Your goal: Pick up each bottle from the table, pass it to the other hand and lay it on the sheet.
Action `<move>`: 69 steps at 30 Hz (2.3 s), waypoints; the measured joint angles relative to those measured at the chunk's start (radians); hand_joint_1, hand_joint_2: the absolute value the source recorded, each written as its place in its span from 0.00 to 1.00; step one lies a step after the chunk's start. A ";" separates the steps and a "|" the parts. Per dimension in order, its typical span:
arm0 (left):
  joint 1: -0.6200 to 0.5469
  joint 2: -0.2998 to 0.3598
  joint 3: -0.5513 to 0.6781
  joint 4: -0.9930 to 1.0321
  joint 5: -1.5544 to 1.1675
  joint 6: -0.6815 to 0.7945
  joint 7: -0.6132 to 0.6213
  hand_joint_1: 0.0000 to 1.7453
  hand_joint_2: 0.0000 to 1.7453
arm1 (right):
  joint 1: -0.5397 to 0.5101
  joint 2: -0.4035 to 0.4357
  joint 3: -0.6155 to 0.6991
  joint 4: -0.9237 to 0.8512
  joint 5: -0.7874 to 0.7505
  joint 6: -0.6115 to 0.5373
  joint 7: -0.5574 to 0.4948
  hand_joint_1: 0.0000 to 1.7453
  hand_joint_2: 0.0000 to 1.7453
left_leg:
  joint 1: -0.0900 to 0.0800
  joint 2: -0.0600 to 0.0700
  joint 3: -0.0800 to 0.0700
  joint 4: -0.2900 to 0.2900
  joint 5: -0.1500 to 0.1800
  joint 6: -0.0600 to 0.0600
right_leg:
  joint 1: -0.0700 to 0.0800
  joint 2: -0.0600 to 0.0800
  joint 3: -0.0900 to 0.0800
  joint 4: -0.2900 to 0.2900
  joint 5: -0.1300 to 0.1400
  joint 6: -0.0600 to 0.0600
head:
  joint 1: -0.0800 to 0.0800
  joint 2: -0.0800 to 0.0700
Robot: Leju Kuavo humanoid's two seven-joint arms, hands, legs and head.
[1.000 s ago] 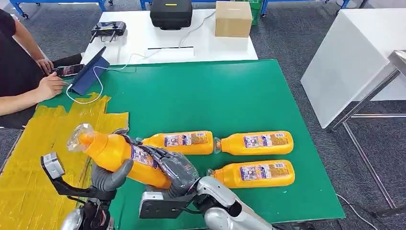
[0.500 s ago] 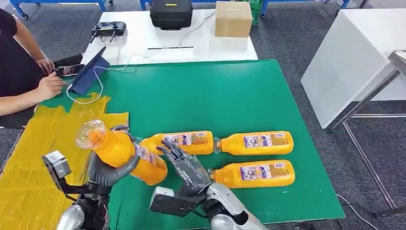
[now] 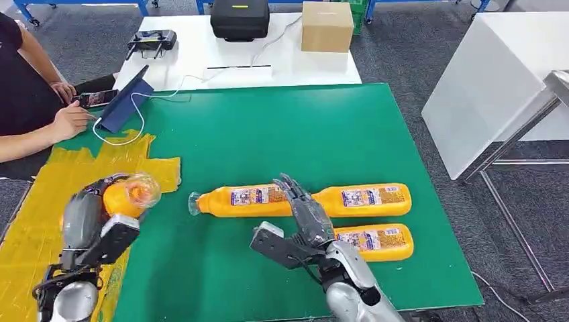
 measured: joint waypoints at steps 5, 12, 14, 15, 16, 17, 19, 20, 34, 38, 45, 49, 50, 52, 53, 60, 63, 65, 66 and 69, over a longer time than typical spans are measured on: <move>-0.009 0.040 -0.017 0.083 -0.245 0.021 0.051 1.00 1.00 | -0.049 -0.005 -0.020 0.020 0.008 0.046 0.028 0.00 1.00 | 0.000 0.000 0.000 0.000 0.000 0.000 | 0.000 0.000 0.000 0.000 0.000 0.000 | 0.000 0.000; -0.081 0.128 -0.163 0.374 -0.440 -0.011 0.070 1.00 1.00 | -0.227 -0.003 -0.039 0.194 0.049 0.134 0.072 0.00 1.00 | 0.000 0.000 0.001 0.000 0.002 -0.001 | 0.000 0.000 0.000 0.001 0.001 0.000 | 0.000 0.000; -0.109 0.153 -0.205 0.440 -0.429 -0.017 0.051 1.00 1.00 | -0.273 0.007 -0.039 0.253 0.060 0.147 0.072 0.00 1.00 | 0.000 -0.001 0.002 0.000 0.002 -0.001 | 0.000 -0.001 0.001 0.002 0.001 0.000 | 0.000 0.000; -0.124 0.161 -0.220 0.460 -0.424 -0.023 0.039 1.00 1.00 | -0.290 0.009 -0.038 0.270 0.061 0.152 0.072 0.00 1.00 | 0.000 -0.004 0.002 0.000 0.002 -0.001 | 0.000 -0.003 0.002 0.002 0.000 0.000 | 0.000 0.000; -0.140 0.171 -0.233 0.485 -0.406 -0.039 0.021 1.00 1.00 | -0.308 0.016 -0.037 0.296 0.065 0.160 0.072 0.00 1.00 | 0.000 -0.006 0.002 0.000 0.002 -0.001 | 0.000 -0.005 0.002 0.002 0.000 0.000 | 0.000 0.000; -0.154 0.180 -0.244 0.500 -0.388 -0.061 0.004 0.80 0.00 | -0.324 0.020 -0.037 0.317 0.069 0.165 0.072 0.00 1.00 | 0.000 -0.007 0.002 0.000 0.002 -0.001 | 0.000 -0.006 0.003 0.002 0.000 0.000 | 0.000 0.000; -0.184 0.202 -0.266 0.531 -0.350 -0.126 -0.026 0.00 0.00 | -0.356 0.030 -0.032 0.360 0.081 0.182 0.075 0.00 1.00 | 0.000 -0.009 0.002 0.000 0.003 -0.002 | 0.000 -0.008 0.004 0.002 0.000 0.000 | 0.000 0.000; -0.203 0.214 -0.278 0.548 -0.330 -0.163 -0.043 0.00 0.00 | -0.373 0.036 -0.030 0.384 0.086 0.189 0.076 0.00 1.00 | 0.000 -0.010 0.002 0.000 0.003 -0.002 | 0.000 -0.009 0.004 0.003 0.000 0.000 | 0.000 0.000; -0.374 0.256 -0.359 0.734 -0.026 -0.401 -0.197 0.00 0.00 | -0.508 0.197 0.064 0.709 0.123 0.241 0.034 0.00 1.00 | 0.000 -0.012 0.007 -0.001 0.008 -0.006 | 0.000 -0.011 0.007 0.006 0.002 -0.004 | 0.000 0.000; -0.377 0.235 -0.323 0.720 0.163 -0.467 -0.248 0.00 0.00 | -0.505 0.212 0.089 0.760 0.124 0.238 0.013 0.00 1.00 | -0.001 -0.013 0.007 0.000 0.009 -0.006 | 0.000 -0.011 0.007 0.005 0.002 -0.004 | 0.000 0.000; -0.333 0.098 -0.170 0.585 0.515 -0.555 -0.209 0.00 0.00 | -0.454 0.213 0.126 0.823 0.147 0.194 -0.006 0.00 1.00 | -0.001 -0.010 0.001 0.001 0.008 -0.006 | 0.000 -0.009 0.001 0.005 0.003 -0.003 | 0.000 0.000; -0.314 0.044 -0.093 0.523 0.637 -0.562 -0.222 0.00 0.00 | -0.450 0.204 0.137 0.840 0.175 0.185 0.008 1.00 1.00 | -0.001 -0.007 -0.001 0.001 0.008 -0.006 | 0.000 -0.009 -0.002 0.005 0.003 -0.003 | 0.000 0.000; -0.306 0.027 -0.071 0.496 0.653 -0.545 -0.235 0.00 0.00 | -0.448 0.201 0.140 0.848 0.195 0.185 0.027 1.00 1.00 | -0.001 -0.007 -0.001 0.001 0.008 -0.006 | 0.000 -0.009 -0.003 0.005 0.003 -0.003 | 0.000 0.000; -0.286 0.001 -0.042 0.428 0.665 -0.532 -0.250 0.00 0.00 | -0.447 0.193 0.152 0.864 0.257 0.180 0.073 1.00 1.00 | -0.001 -0.007 -0.001 0.001 0.008 -0.006 | 0.000 -0.009 -0.003 0.005 0.003 -0.003 | -0.001 0.000; -0.280 -0.010 -0.029 0.396 0.689 -0.541 -0.244 0.00 0.00 | -0.448 0.187 0.155 0.872 0.288 0.177 0.091 1.00 1.00 | -0.001 -0.007 -0.001 0.000 0.008 -0.006 | 0.000 -0.009 -0.003 0.005 0.003 -0.003 | 0.000 0.000; -0.253 -0.068 0.026 0.267 0.760 -0.566 -0.210 0.00 0.00 | -0.448 0.164 0.157 0.903 0.330 0.155 0.122 1.00 1.00 | -0.001 -0.006 0.001 0.000 0.008 -0.006 | 0.000 -0.007 -0.001 0.005 0.003 -0.004 | 0.000 0.000; -0.243 -0.077 0.035 0.244 0.763 -0.566 -0.208 0.00 0.00 | -0.450 0.163 0.157 0.906 0.330 0.153 0.122 1.00 1.00 | -0.001 -0.006 0.002 0.000 0.008 -0.006 | 0.000 -0.007 0.000 0.005 0.003 -0.004 | -0.001 0.000; -0.242 -0.080 0.039 0.237 0.765 -0.565 -0.208 0.00 0.00 | -0.452 0.162 0.157 0.907 0.330 0.150 0.123 1.00 1.00 | -0.001 -0.006 0.002 0.000 0.008 -0.006 | 0.000 -0.007 0.000 0.005 0.003 -0.004 | 0.000 0.000; -0.241 -0.082 0.041 0.234 0.766 -0.562 -0.208 0.00 0.00 | -0.451 0.162 0.157 0.907 0.333 0.148 0.125 1.00 1.00 | -0.001 -0.006 0.002 0.000 0.008 -0.006 | 0.000 -0.007 0.000 0.005 0.003 -0.004 | 0.000 0.000; -0.238 -0.085 0.048 0.228 0.770 -0.556 -0.201 0.00 0.00 | -0.450 0.161 0.152 0.907 0.348 0.148 0.128 1.00 1.00 | -0.001 -0.006 0.002 0.000 0.008 -0.006 | 0.000 -0.007 0.000 0.005 0.003 -0.004 | 0.000 0.000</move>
